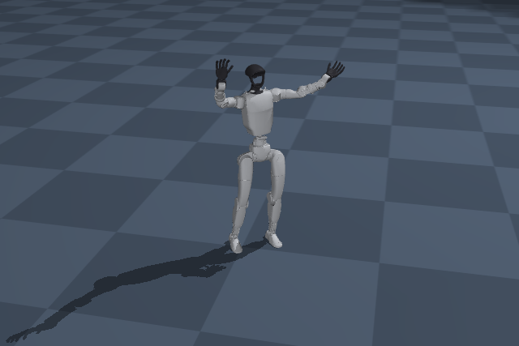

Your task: Dance

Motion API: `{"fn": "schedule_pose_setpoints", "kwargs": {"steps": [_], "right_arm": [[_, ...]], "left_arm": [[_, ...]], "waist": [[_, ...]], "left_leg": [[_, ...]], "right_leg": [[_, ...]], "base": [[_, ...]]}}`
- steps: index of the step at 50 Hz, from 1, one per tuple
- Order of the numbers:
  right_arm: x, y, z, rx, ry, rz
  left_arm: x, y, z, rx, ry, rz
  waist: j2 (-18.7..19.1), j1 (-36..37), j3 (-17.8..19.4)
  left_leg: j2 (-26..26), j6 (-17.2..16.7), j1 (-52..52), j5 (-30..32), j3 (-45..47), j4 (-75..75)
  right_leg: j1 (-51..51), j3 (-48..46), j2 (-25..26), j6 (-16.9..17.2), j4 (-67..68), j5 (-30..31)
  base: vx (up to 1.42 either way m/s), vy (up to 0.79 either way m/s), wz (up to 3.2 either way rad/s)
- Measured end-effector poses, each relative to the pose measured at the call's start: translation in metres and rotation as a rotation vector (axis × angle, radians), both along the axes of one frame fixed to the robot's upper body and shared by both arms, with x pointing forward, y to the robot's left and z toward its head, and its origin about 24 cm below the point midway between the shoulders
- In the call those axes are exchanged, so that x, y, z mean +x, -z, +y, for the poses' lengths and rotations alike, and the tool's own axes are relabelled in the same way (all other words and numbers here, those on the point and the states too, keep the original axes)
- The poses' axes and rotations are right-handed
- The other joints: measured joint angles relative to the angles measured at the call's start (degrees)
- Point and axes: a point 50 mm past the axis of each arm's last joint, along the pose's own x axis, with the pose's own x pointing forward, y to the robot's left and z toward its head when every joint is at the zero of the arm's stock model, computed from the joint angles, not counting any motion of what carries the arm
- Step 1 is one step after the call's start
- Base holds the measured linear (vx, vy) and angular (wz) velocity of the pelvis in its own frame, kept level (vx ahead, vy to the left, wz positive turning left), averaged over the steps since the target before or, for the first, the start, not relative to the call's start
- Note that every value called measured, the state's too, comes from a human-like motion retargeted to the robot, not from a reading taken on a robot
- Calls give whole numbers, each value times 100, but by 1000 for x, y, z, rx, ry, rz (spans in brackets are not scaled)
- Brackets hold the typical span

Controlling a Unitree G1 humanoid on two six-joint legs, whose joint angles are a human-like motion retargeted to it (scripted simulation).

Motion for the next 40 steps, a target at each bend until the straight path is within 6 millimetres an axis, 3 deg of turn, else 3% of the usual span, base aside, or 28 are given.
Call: {"fn": "schedule_pose_setpoints", "kwargs": {"steps": [2,4,6,9,12,16,18,21,24,28,31,34,37,40], "right_arm": [[-15,6,-41,282,-62,-81],[-31,20,-81,562,-148,-156],[-49,41,-118,825,-266,-229],[-76,84,-161,1144,-500,-381],[-98,131,-187,1343,-781,-619],[-91,188,-196,1384,-1333,-1180],[-88,210,-198,1292,-1545,-1393],[-89,231,-199,1301,-1534,-1468],[-102,221,-203,1327,-1359,-1280],[-115,170,-200,1224,-1235,-1002],[-118,135,-190,1099,-1205,-887],[-115,114,-178,989,-1139,-812],[-107,108,-167,926,-1026,-751],[-89,117,-158,920,-910,-642]], "left_arm": [[24,-46,-33,305,-13,246],[42,-80,-70,617,-74,507],[55,-100,-107,893,-218,769],[64,-113,-163,1273,-566,1056],[59,-107,-220,1654,-957,1146],[52,-68,-280,2079,-1305,906],[48,-46,-295,2292,-1402,771],[49,-41,-291,2343,-1476,696],[61,-60,-265,2128,-1448,836],[72,-83,-240,1885,-1257,968],[64,-90,-252,1941,-1172,833],[53,-86,-270,2020,-1135,632],[54,-74,-282,2074,-1079,581],[62,-54,-293,2136,-923,645]], "waist": [[-48,-104,-99],[-93,-227,-137],[-121,-371,-145],[-134,-598,-177],[-3,-781,-216],[346,-874,-101],[381,-908,-101],[237,-838,-171],[50,-623,-207],[-38,-284,-167],[-14,-174,-95],[18,-157,-66],[8,-280,-75],[10,-425,-34]], "left_leg": [[43,-43,-253,-141,-164,329],[114,-90,-470,-318,-269,705],[190,-155,-695,-532,-407,1155],[244,-287,-1151,-896,-691,1974],[402,-453,-1620,-1231,-866,2754],[690,-597,-1883,-1462,-883,3414],[712,-605,-1847,-1490,-848,3410],[584,-518,-1593,-1357,-714,2972],[430,-436,-1211,-1031,-535,2247],[294,-346,-761,-613,-337,1355],[293,-335,-531,-471,-236,976],[275,-294,-515,-456,-274,917],[223,-267,-628,-511,-409,1043],[190,-263,-771,-628,-550,1305]], "right_leg": [[152,-138,-39,-28,-355,121],[303,-278,-37,-75,-624,225],[450,-417,-12,-99,-829,318],[595,-642,22,-99,-1050,381],[597,-782,96,-31,-1120,287],[568,-674,252,74,-1027,156],[573,-690,249,81,-1008,142],[543,-649,174,1,-979,187],[501,-592,94,-126,-926,274],[367,-513,-1,-193,-745,328],[326,-425,1,-185,-636,339],[369,-417,15,-198,-672,347],[417,-483,5,-203,-762,397],[490,-600,-13,-195,-837,408]], "base": [[6,-4,38],[8,-8,45],[12,-7,52],[8,-3,57],[2,6,45],[-2,10,0],[-4,10,-13],[0,11,-29],[-2,4,-42],[-10,-2,-35],[-6,2,-9],[-1,4,-7],[0,2,25],[-1,0,35]]}}
